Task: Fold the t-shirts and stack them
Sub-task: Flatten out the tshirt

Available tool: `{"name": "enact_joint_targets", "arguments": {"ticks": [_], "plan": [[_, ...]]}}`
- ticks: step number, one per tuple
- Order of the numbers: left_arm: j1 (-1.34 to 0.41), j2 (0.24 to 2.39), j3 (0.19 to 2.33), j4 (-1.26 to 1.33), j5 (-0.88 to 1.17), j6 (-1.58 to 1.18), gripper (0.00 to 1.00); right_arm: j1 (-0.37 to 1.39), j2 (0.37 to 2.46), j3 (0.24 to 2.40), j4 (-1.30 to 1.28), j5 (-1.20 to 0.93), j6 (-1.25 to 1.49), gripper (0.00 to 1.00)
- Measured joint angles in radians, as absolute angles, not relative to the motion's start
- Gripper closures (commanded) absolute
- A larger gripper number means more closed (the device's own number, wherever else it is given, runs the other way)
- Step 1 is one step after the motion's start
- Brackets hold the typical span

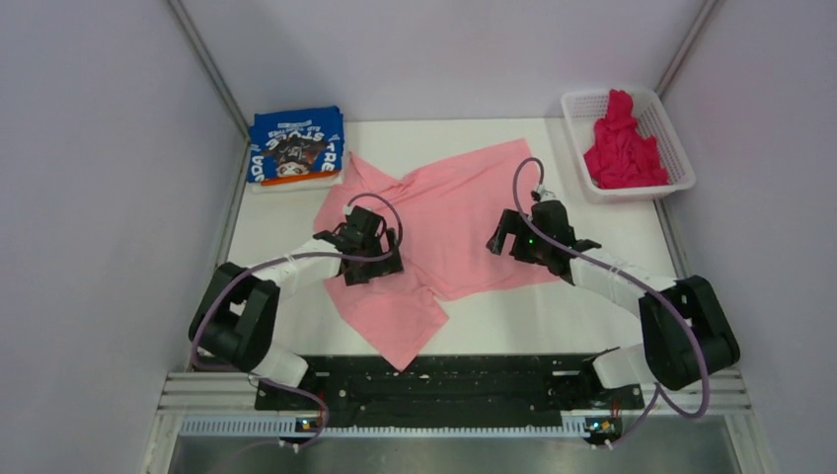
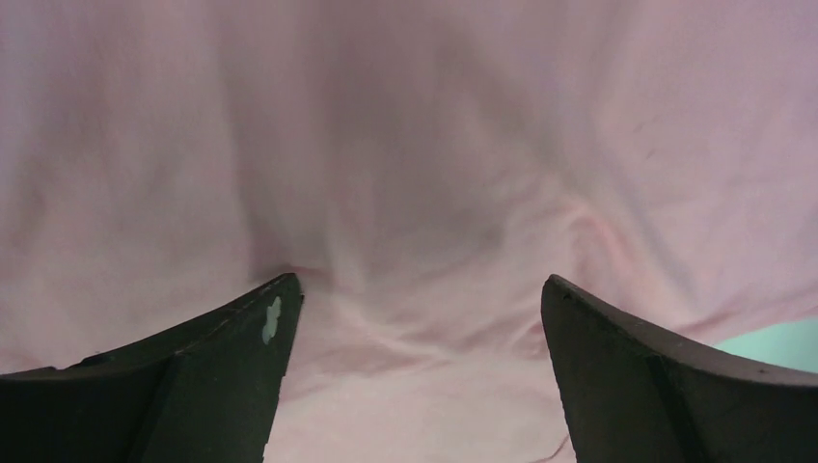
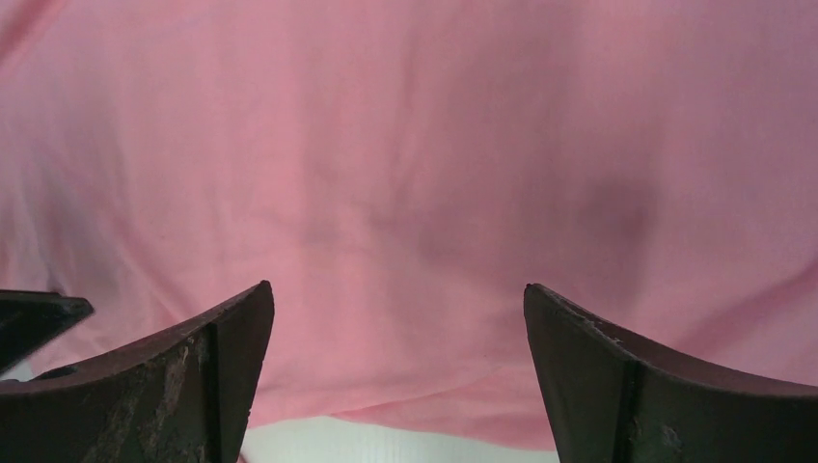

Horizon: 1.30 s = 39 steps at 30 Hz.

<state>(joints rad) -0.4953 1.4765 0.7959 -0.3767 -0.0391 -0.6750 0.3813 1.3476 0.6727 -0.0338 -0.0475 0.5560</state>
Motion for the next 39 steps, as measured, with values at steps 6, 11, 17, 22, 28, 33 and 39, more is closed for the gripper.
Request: {"name": "enact_joint_targets", "arguments": {"ticks": [6, 11, 17, 22, 28, 33, 39], "plan": [[-0.337, 1.655, 0.947, -0.295, 0.054, -0.676, 0.01, 0.379, 1.443, 0.640, 0.009, -0.039, 0.588, 0.01], [-0.228, 1.869, 1.202, -0.284, 0.171, -0.656, 0.01, 0.379, 1.519, 0.697, 0.050, 0.019, 0.599, 0.01], [-0.208, 1.969, 1.354, -0.322, 0.187, -0.598, 0.01, 0.379, 1.604, 0.789, 0.048, 0.065, 0.591, 0.01], [-0.224, 1.857, 1.272, -0.382, 0.181, -0.559, 0.01, 0.377, 1.596, 0.849, -0.028, 0.147, 0.568, 0.01], [-0.286, 1.494, 1.098, -0.444, 0.138, -0.559, 0.01, 0.355, 1.441, 0.848, -0.102, 0.241, 0.580, 0.01], [-0.357, 1.286, 0.987, -0.522, 0.034, -0.582, 0.01, 0.280, 1.277, 0.730, -0.125, 0.268, 0.642, 0.01], [-0.472, 1.259, 0.857, -0.660, -0.101, -0.638, 0.14, 0.250, 1.166, 0.614, -0.204, 0.294, 0.690, 0.01]]}}
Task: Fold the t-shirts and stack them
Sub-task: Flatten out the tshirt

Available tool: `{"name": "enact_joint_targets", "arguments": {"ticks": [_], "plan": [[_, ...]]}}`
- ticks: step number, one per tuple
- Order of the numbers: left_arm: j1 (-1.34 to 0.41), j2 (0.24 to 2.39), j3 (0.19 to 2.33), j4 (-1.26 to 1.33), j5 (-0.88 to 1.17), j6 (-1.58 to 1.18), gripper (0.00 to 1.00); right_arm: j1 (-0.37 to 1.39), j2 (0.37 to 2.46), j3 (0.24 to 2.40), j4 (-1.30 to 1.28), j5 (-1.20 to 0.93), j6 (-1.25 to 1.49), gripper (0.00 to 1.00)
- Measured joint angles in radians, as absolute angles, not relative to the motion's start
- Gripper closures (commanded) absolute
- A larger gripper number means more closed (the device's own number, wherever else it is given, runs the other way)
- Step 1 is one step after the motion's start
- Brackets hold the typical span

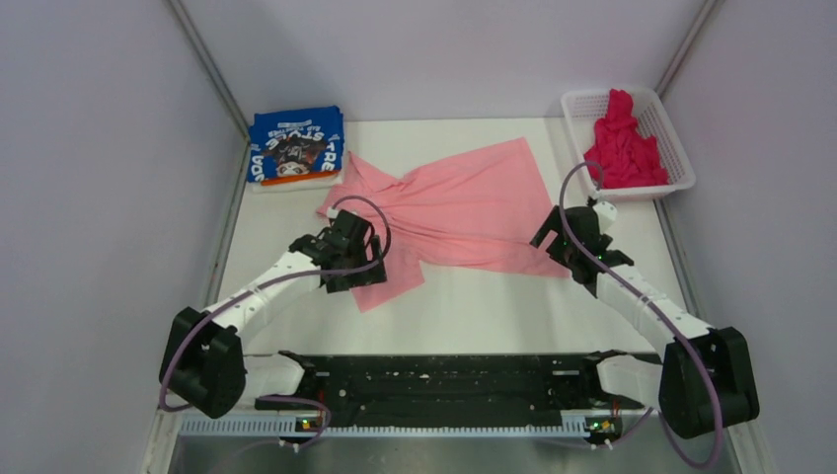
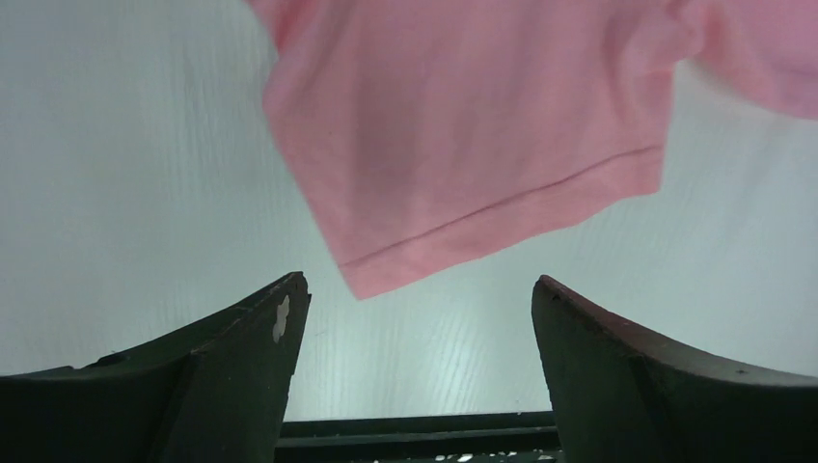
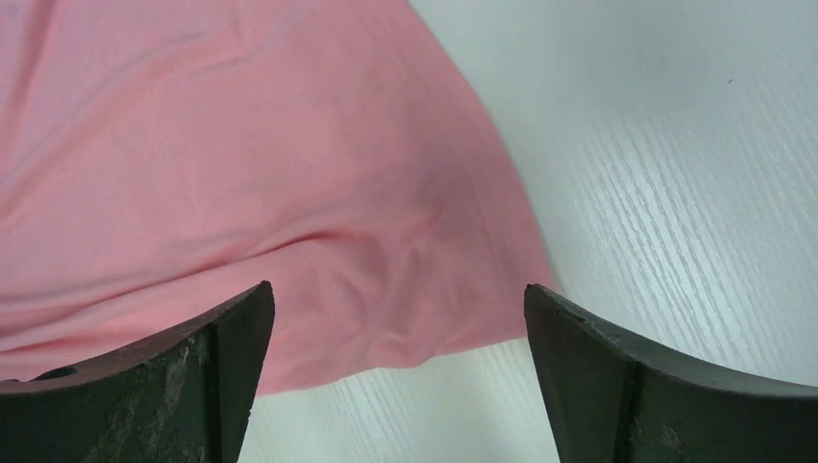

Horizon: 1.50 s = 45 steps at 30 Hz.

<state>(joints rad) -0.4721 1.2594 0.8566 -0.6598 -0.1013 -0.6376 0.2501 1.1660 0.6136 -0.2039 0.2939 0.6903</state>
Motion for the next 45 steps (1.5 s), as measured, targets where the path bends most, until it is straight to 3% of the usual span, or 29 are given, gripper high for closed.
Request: {"name": "enact_joint_targets", "arguments": {"ticks": [11, 22, 24, 26, 27, 34, 38, 45], "plan": [[-0.499, 1.356, 0.757, -0.648, -0.094, -0.700, 0.46, 0.250, 1.114, 0.610, -0.251, 0.343, 0.699, 0.01], [-0.511, 1.443, 0.760, -0.630, -0.104, -0.706, 0.58, 0.250, 1.144, 0.610, -0.263, 0.355, 0.692, 0.01], [-0.511, 1.451, 0.766, -0.637, -0.111, -0.704, 0.68, 0.250, 1.148, 0.610, -0.263, 0.358, 0.691, 0.01], [-0.514, 1.463, 0.775, -0.644, -0.121, -0.704, 0.96, 0.250, 1.152, 0.610, -0.264, 0.361, 0.692, 0.01], [-0.516, 1.467, 0.780, -0.645, -0.124, -0.708, 1.00, 0.250, 1.154, 0.610, -0.265, 0.362, 0.692, 0.01], [-0.538, 1.477, 0.793, -0.635, -0.145, -0.706, 1.00, 0.250, 1.149, 0.608, -0.316, 0.368, 0.733, 0.04], [-0.540, 1.450, 0.776, -0.631, -0.192, -0.710, 1.00, 0.250, 1.102, 0.571, -0.340, 0.398, 0.784, 0.18], [-0.540, 1.333, 0.739, -0.669, -0.272, -0.730, 1.00, 0.250, 1.108, 0.542, -0.418, 0.414, 0.823, 0.31]]}}
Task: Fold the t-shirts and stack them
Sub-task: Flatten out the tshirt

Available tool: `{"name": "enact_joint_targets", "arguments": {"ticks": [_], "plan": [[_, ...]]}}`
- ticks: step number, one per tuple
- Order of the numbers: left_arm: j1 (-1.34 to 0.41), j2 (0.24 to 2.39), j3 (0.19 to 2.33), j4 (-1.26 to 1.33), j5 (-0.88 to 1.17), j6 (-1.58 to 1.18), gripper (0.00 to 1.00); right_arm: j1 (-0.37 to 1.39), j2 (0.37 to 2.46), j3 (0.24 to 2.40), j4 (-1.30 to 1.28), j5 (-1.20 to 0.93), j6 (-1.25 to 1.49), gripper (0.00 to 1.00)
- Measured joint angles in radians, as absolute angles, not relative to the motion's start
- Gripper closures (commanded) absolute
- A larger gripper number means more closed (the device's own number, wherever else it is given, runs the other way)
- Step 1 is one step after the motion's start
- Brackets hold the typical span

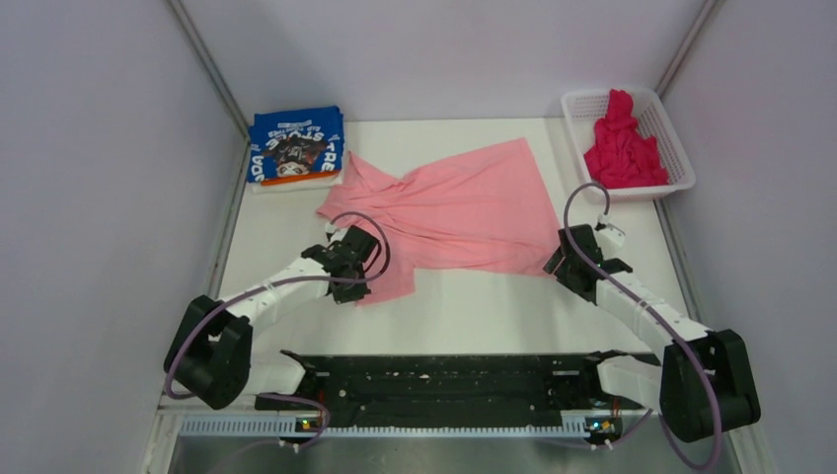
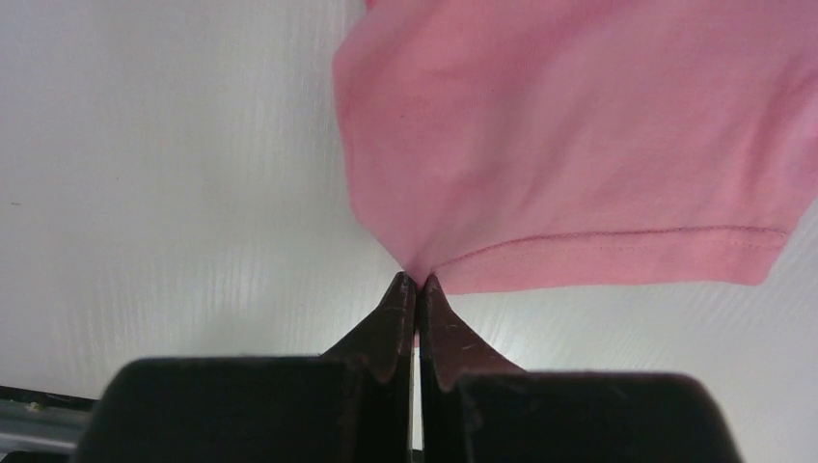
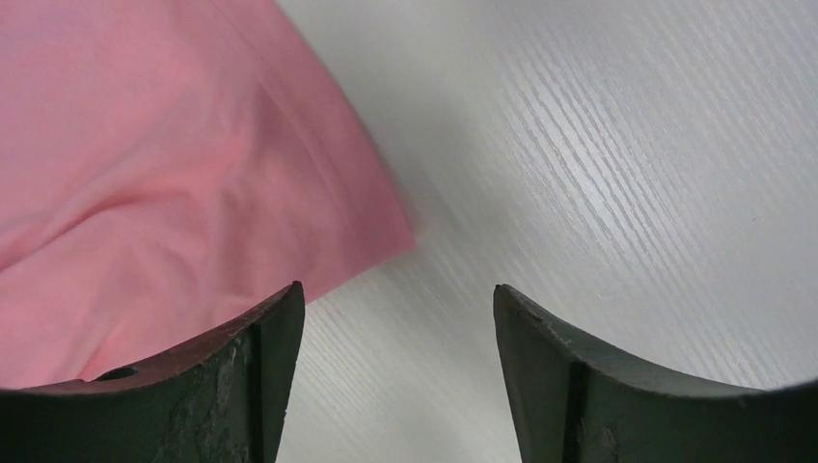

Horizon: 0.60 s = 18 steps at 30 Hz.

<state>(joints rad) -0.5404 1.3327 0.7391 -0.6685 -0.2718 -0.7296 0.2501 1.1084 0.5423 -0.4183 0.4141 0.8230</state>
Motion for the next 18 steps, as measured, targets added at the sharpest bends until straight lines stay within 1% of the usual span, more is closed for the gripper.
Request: {"name": "enact_joint_targets", "arguments": {"ticks": [2, 6, 18], "plan": [[-0.540, 1.302, 0.723, -0.669, -0.271, -0.731, 1.00, 0.250, 1.139, 0.542, -0.426, 0.406, 0.823, 0.35], [-0.540, 1.269, 0.698, -0.674, -0.270, -0.732, 1.00, 0.250, 1.191, 0.542, -0.435, 0.397, 0.823, 0.38], [-0.540, 1.258, 0.675, -0.677, -0.253, -0.733, 1.00, 0.250, 1.242, 0.560, -0.395, 0.401, 0.823, 0.39]]}}
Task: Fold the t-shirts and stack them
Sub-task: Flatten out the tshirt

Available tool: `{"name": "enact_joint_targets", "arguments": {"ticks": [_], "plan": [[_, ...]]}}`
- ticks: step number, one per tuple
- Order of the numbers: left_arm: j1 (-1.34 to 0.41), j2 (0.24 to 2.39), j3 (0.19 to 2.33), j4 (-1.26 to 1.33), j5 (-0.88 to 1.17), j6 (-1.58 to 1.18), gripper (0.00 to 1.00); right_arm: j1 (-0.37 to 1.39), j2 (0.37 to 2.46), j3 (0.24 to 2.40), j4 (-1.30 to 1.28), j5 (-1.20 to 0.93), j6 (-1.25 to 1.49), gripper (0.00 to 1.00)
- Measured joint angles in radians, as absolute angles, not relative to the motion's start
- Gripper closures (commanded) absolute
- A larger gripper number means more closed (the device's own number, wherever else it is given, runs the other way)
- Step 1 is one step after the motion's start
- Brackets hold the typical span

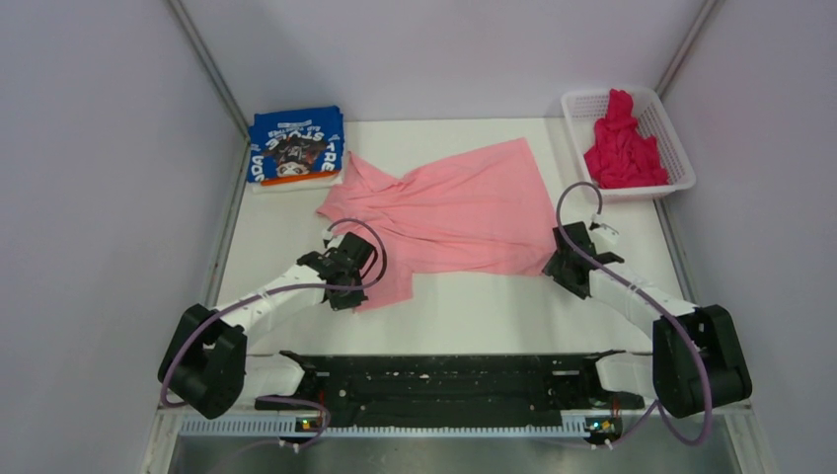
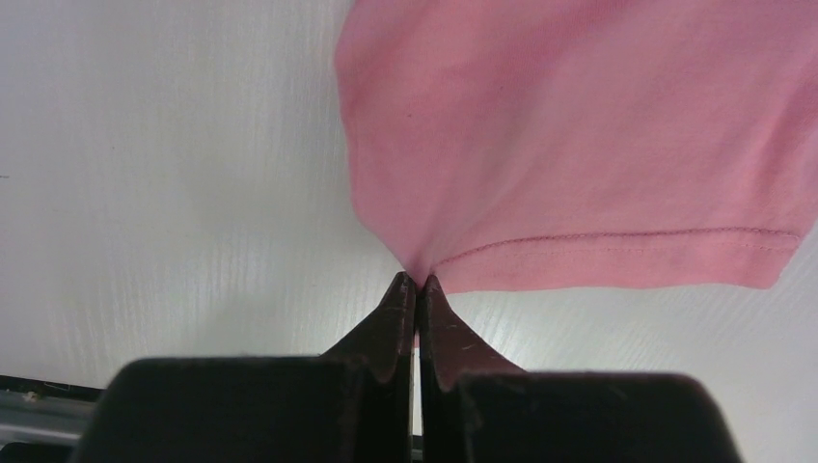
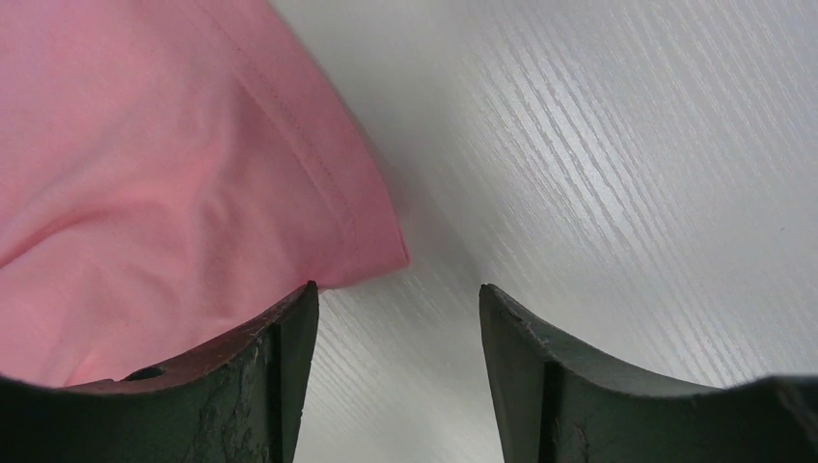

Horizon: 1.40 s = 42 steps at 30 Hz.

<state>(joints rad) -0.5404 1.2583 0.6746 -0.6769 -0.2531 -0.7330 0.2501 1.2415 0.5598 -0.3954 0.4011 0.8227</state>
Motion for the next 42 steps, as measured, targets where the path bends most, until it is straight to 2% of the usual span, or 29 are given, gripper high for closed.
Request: {"name": "enact_joint_targets", "arguments": {"ticks": [20, 30, 38, 42], "plan": [[-0.540, 1.258, 0.671, -0.677, -0.254, -0.732, 1.00, 0.250, 1.332, 0.617, -0.388, 0.435, 0.812, 0.43], [-0.540, 1.259, 0.671, -0.677, -0.256, -0.731, 1.00, 0.206, 1.122, 0.657, -0.479, 0.496, 0.803, 0.45], [-0.540, 1.259, 0.671, -0.677, -0.256, -0.730, 1.00, 0.206, 1.279, 0.683, -0.470, 0.446, 0.776, 0.46], [-0.540, 1.259, 0.671, -0.677, -0.257, -0.730, 1.00, 0.206, 1.367, 0.691, -0.441, 0.408, 0.763, 0.49]]}}
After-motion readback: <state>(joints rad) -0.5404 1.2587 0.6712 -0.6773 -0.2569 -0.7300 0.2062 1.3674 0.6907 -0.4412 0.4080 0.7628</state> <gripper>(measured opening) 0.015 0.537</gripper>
